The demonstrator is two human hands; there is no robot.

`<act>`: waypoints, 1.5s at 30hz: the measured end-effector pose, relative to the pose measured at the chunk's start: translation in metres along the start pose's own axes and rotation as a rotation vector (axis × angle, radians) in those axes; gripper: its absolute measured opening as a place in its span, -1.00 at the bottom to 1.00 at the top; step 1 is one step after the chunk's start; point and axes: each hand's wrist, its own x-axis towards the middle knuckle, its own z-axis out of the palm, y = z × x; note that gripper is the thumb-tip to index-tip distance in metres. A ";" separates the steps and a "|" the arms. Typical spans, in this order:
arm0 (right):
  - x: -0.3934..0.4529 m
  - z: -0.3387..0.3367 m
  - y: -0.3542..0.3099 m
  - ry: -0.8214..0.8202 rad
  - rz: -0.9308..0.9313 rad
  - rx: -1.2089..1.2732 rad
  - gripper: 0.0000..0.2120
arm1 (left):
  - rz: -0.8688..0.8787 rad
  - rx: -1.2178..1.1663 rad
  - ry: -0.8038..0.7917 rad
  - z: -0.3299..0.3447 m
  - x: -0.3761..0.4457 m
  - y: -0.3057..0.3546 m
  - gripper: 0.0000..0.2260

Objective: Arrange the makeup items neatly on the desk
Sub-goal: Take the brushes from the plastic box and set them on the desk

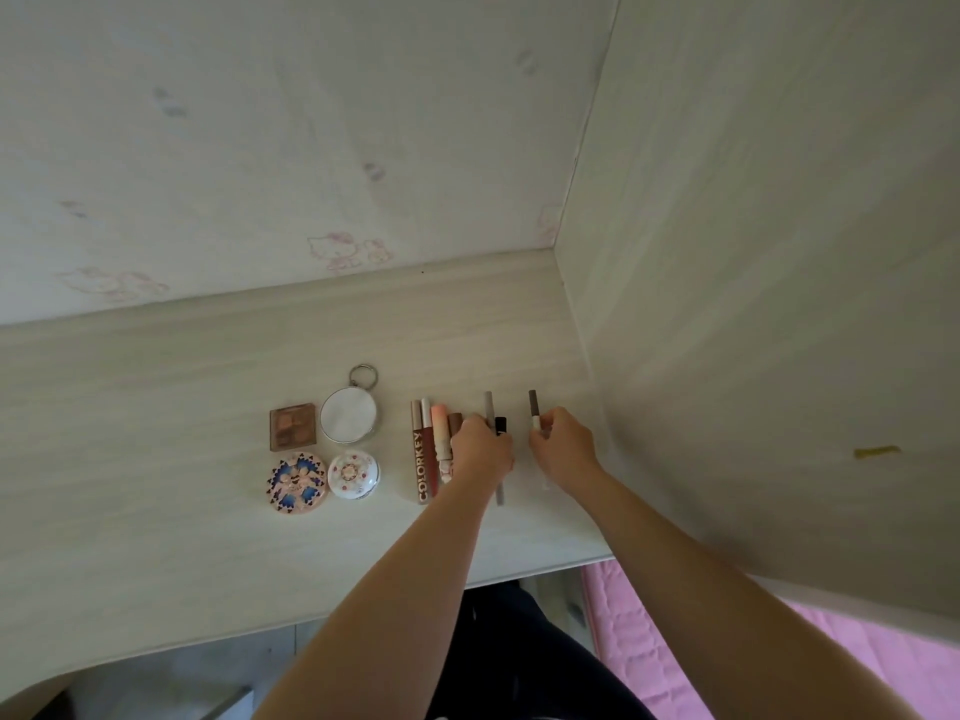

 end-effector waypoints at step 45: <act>0.008 -0.017 0.002 0.126 -0.107 0.106 -0.41 | 0.830 0.800 0.166 0.004 0.001 -0.018 -0.62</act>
